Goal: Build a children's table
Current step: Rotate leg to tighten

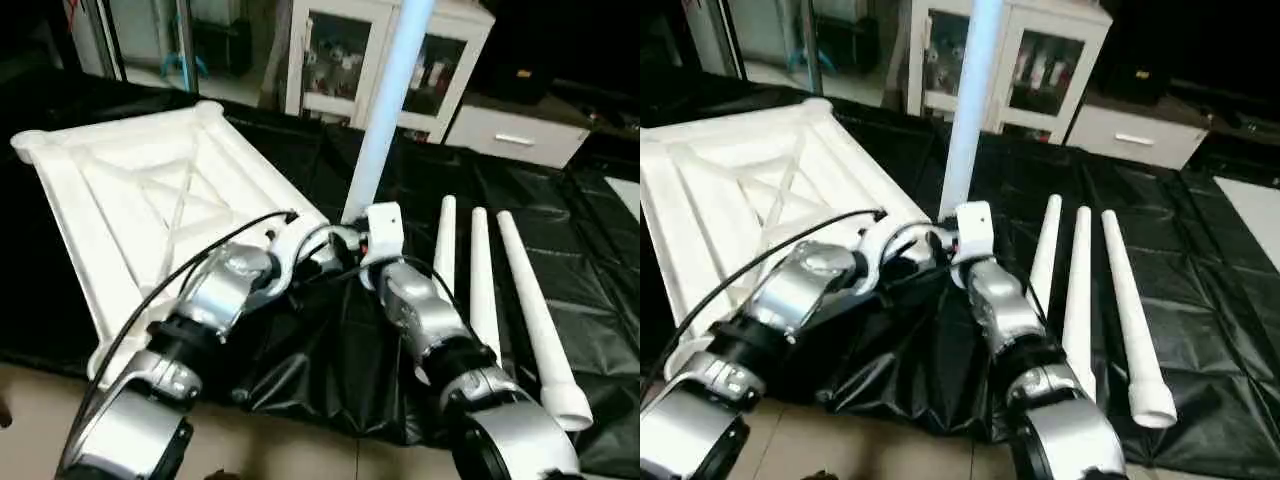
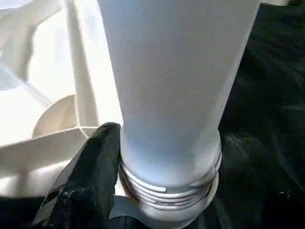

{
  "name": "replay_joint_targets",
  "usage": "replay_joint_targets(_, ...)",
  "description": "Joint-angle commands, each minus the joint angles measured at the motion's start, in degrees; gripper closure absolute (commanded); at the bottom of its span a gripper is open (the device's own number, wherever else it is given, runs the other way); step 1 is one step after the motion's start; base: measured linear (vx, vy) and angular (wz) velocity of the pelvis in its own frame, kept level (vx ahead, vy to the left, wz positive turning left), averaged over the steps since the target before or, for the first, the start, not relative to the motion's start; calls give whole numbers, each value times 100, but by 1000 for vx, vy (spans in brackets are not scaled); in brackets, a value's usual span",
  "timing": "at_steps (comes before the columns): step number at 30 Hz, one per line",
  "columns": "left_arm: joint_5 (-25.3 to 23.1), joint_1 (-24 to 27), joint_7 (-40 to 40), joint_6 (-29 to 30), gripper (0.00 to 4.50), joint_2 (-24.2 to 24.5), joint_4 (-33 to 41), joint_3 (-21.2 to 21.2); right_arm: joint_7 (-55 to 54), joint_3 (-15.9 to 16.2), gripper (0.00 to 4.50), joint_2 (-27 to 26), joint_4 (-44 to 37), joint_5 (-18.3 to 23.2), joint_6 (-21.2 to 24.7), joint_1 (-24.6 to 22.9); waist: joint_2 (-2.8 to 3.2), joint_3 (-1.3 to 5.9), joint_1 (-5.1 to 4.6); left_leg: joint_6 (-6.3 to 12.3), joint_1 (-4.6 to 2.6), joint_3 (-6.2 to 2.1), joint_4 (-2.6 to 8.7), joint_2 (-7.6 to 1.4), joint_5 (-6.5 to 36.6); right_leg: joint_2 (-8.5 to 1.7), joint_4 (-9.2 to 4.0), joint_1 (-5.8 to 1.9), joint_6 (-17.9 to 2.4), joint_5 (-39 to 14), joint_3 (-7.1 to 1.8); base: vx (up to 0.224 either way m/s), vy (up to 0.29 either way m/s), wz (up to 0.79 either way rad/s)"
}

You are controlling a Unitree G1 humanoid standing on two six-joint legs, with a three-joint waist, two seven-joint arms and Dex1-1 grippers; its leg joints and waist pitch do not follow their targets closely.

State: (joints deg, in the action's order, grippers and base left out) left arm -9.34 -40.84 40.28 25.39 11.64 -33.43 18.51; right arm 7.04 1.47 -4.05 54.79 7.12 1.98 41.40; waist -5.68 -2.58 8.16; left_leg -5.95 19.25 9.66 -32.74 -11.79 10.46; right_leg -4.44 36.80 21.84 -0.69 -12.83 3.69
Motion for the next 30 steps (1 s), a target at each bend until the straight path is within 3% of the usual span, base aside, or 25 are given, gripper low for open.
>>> replay_joint_targets(1,-35,-87,-26,-78,450,-227,-15,186,78,70,178,-203,502,-50,149,-79,139,314,-21,-275,12,-38,418,-132,1144,-384,-426,-185,-876,-152,-282,0,0,0)
replay_joint_targets(4,24,-22,62,-88,450,-184,38,149,358,72,178,-216,561,-48,-136,-5,146,295,-26,-260,1,-35,439,-143,1315,-395,-459,-177,-872,-393,-281,0,0,0)
replay_joint_targets(5,41,12,94,-127,450,-160,58,133,505,35,143,-203,521,1,-204,-18,138,282,-29,-258,-3,-35,448,-148,1459,-400,-487,-165,-852,-613,-286,0,0,0)
replay_joint_targets(7,43,36,101,-144,450,-147,68,122,537,-1,122,-189,502,12,-269,-20,140,281,-27,-251,-3,-40,455,-153,1526,-409,-499,-167,-833,-754,-290,0,0,0)
replay_joint_targets(16,180,327,604,-268,450,177,356,154,1315,-33,50,181,33,130,-292,-85,154,313,-32,-112,10,-14,422,-154,962,-386,-428,-205,-1047,94,-280,0,0,0)
replay_joint_targets(19,256,489,995,-349,450,399,569,227,1786,82,21,495,-244,72,-288,-165,153,328,-12,-4,23,-9,398,-149,673,-377,-399,-240,-1118,464,-266,0,0,0)
replay_joint_targets(22,308,704,1558,-413,450,728,833,384,2617,279,4,892,-658,59,-156,-327,180,333,3,105,3,18,365,-151,420,-358,-368,-213,-1232,813,-266,0,0,0)
replay_joint_targets(24,308,704,1558,-413,450,728,833,384,2617,279,4,892,-658,59,-156,-327,169,319,10,119,37,9,373,-150,426,-359,-370,-242,-1227,771,-259,0,0,0)
replay_joint_targets(28,383,1069,2640,-511,450,1431,1289,784,4216,674,4,1685,-1373,90,16,-619,178,302,25,46,14,1,396,-174,756,-375,-416,-242,-1163,329,-257,0,0,0)
replay_joint_targets(30,383,1154,2924,-492,450,1655,1401,890,4878,797,4,2014,-1624,151,68,-715,161,296,29,117,25,-1,394,-174,796,-368,-413,-245,-1174,293,-256,0,0,0)
